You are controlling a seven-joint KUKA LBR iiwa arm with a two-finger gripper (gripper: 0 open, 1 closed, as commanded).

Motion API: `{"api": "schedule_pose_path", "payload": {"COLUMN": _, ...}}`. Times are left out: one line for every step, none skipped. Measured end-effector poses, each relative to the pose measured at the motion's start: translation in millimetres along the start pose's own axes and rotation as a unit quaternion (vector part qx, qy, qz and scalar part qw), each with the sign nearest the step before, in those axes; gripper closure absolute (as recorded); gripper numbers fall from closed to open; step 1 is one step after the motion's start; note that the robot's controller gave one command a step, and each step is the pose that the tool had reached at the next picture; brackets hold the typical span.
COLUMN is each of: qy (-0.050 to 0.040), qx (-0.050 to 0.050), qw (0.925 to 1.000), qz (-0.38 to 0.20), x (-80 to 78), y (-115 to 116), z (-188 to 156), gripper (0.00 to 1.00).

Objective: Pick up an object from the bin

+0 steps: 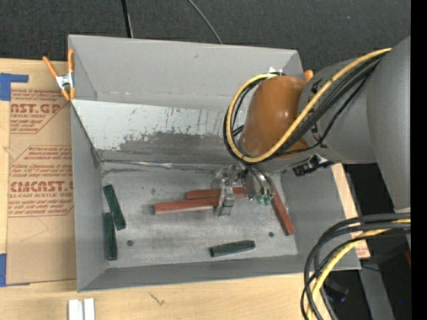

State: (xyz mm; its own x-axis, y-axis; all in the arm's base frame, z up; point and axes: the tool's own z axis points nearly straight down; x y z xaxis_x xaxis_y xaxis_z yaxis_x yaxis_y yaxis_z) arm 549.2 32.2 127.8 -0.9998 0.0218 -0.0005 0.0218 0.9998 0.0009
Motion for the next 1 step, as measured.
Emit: {"api": "schedule_pose_path", "payload": {"qy": 0.0008, "qx": 0.000, "qw": 1.0000, "qz": 0.000, "x": 0.1, "y": 0.1, "z": -9.0, "gripper": 1.00}}
